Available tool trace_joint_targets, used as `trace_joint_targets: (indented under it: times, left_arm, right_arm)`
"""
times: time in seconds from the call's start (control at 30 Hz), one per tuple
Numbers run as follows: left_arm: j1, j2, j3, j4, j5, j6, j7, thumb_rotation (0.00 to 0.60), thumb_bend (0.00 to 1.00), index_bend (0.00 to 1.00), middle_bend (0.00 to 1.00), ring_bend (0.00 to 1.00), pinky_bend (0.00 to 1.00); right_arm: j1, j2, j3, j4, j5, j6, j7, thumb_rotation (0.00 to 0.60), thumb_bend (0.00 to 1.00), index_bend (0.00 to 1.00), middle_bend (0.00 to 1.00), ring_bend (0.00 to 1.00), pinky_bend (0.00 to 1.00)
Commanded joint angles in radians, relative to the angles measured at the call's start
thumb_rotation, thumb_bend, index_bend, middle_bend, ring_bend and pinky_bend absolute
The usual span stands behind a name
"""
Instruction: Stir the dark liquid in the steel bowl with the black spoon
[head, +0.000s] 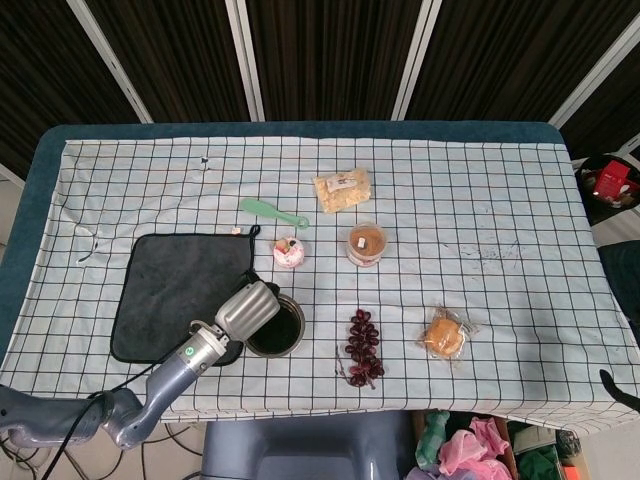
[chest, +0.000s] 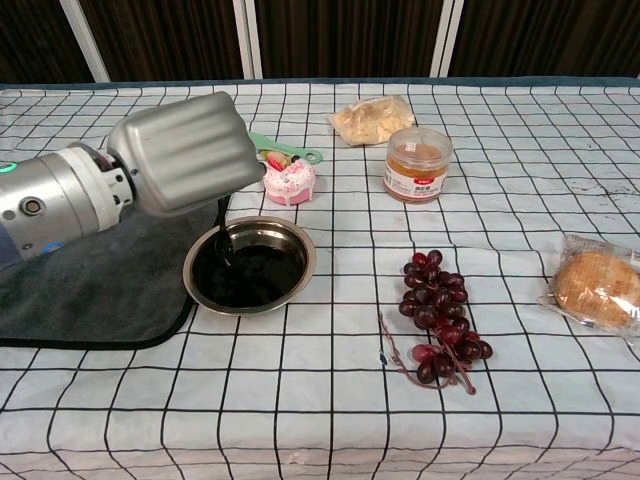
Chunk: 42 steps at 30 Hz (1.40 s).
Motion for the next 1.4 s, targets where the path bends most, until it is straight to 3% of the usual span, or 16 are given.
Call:
trace_joint_targets:
  times: [0.03, 0.33, 0.63, 1.1, 1.4]
  left_arm:
    - [-0.019, -0.033, -0.028, 0.027, -0.015, -0.022, 0.023, 0.600, 0.45, 0.68, 0.90, 0.94, 0.88]
    - [-0.068, -0.133, -0.080, 0.060, 0.005, -0.041, 0.063, 0.600, 0.45, 0.68, 0.90, 0.94, 0.88]
    - [-0.073, -0.178, -0.062, 0.039, 0.029, -0.054, 0.091, 0.600, 0.45, 0.68, 0.91, 0.94, 0.88]
    - [0.011, -0.029, 0.040, -0.140, 0.097, -0.002, 0.025, 0.600, 0.45, 0.69, 0.91, 0.94, 0.88]
    - [0.049, 0.042, 0.079, -0.147, 0.112, -0.010, -0.027, 0.600, 0.45, 0.69, 0.91, 0.94, 0.88]
  right_arm:
    - [-0.001, 0.001, 0.001, 0.001, 0.001, 0.002, 0.004, 0.600, 0.23, 0.07, 0.01, 0.06, 0.21]
    - [-0.004, 0.004, 0.001, 0.003, -0.002, 0.006, 0.016, 0.600, 0.23, 0.07, 0.01, 0.06, 0.21]
    - [-0.009, 0.008, 0.002, 0.003, -0.005, 0.015, 0.027, 0.600, 0.23, 0.07, 0.01, 0.06, 0.21]
    - [-0.005, 0.004, -0.001, 0.000, -0.010, 0.011, 0.013, 0.600, 0.23, 0.07, 0.01, 0.06, 0.21]
    - [-0.002, 0.000, -0.001, -0.001, -0.005, 0.004, 0.002, 0.600, 0.23, 0.07, 0.01, 0.06, 0.21]
